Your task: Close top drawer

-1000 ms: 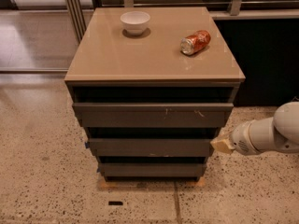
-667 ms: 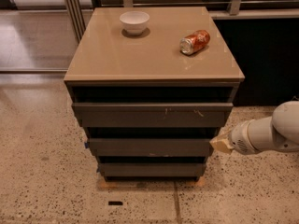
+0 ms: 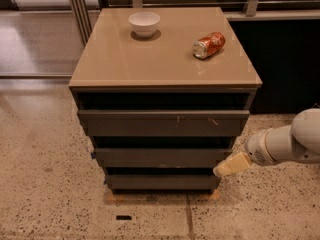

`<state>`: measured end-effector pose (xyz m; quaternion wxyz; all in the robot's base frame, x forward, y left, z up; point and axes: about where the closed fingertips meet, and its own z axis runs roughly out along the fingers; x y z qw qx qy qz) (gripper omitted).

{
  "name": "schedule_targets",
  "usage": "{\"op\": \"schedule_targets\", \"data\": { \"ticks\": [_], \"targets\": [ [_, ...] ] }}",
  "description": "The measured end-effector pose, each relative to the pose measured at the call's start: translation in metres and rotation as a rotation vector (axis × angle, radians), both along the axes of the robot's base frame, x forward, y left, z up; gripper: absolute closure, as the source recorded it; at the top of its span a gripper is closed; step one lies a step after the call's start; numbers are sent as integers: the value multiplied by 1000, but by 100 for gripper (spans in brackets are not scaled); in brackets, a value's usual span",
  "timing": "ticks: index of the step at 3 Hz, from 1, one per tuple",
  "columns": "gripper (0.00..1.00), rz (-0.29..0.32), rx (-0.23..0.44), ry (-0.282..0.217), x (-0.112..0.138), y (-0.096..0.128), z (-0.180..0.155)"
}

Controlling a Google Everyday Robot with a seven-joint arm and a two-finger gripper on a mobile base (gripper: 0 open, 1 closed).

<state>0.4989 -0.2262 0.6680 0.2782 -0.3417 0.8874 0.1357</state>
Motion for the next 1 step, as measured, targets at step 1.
{"op": "schedule_targets", "data": {
  "ticks": [1],
  "targets": [
    [0, 0, 0, 0, 0, 0, 0]
  ]
}}
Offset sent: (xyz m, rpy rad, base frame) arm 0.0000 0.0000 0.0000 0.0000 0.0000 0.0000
